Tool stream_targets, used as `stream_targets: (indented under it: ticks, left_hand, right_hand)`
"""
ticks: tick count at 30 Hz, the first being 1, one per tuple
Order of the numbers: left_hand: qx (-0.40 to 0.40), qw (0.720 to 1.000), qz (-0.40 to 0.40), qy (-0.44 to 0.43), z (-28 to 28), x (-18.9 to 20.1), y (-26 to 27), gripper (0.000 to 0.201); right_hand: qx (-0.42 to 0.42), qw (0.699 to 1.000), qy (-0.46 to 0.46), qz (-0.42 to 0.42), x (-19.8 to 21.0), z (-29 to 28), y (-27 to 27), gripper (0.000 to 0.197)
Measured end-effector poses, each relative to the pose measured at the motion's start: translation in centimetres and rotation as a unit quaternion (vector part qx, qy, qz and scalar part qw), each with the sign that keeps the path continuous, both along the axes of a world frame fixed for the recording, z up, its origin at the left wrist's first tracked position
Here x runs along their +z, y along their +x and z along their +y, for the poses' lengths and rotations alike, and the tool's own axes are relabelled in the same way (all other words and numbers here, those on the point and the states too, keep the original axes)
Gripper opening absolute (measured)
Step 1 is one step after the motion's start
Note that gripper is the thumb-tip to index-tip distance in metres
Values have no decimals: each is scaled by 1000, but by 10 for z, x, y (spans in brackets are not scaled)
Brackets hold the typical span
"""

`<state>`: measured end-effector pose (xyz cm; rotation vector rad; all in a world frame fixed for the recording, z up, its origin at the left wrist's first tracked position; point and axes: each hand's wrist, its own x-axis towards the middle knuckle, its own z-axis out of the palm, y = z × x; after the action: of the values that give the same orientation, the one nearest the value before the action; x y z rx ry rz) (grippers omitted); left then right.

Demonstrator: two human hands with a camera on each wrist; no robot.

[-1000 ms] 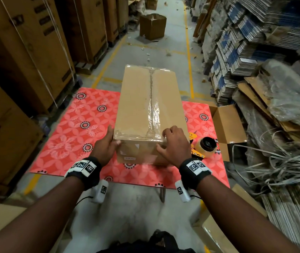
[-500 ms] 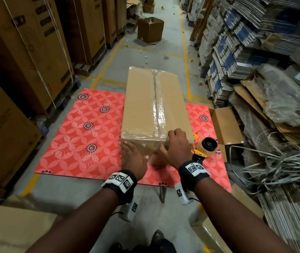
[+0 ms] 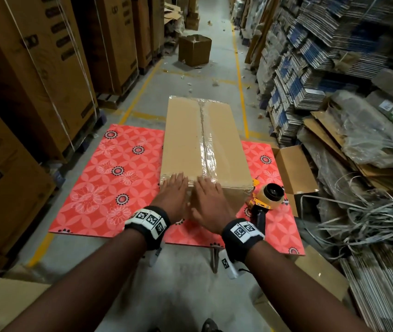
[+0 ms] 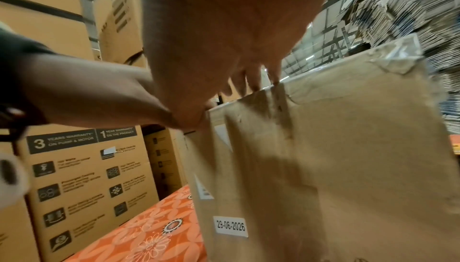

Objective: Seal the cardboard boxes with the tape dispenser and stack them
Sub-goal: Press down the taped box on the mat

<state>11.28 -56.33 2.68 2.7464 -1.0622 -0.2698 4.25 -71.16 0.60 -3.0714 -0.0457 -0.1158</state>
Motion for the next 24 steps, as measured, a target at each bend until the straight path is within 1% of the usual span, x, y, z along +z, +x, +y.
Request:
stream_targets:
  ticks: [2,4,6,8,10,11,14,15,17,20,22,24]
  left_hand:
    - [-28,999,-28,25,5,-5,6,72]
    - [-28,998,-42,32,14,-9,10,76]
    - [-11,999,-41,29,20,-10,10,76]
    - [18,999,-42,27,20,-9,8,73]
    - [40,998,-52,20,9,-9,4,71]
    - [35,998,-52,15,0,-9,0,71]
    - [-34,998,-49,18,-35,-11,-10,73]
    - [-51,997,-51,25,-43,-11,-12,73]
    - [-58,996,-59,24,-48,-12,-9,72]
    - [-32,998,-59,3,-28,-15,-2,71]
    - [6,998,-64,-2,-9,-16,4,71]
    - [49,997,-62,2,1,-16,8,72]
  right_hand:
    - [18,998,-46,39,-4,-7,-5,87]
    - [5,998,-44,36,-5,-28,-14,88]
    - [-42,999,-27,21,-4,-59,-26,85]
    - [-95,995,-31,20,-1,-88,-38,82]
    - [-125,991,-25,29,1,-97,-41,82]
    - [-120,992,-15,31,4,-92,-38,82]
    - [-51,997,16,48,7,-58,-24,86]
    - [-33,998,8,58,5,-51,-21,87]
    - [-27,997,-17,65,1,-53,-22,89]
    - [-62,996,-30,56,-2,-84,-38,91]
    - [-95,994,-32,53,1,-101,-48,90]
    - [-111,992,-20,52,5,-103,-48,88]
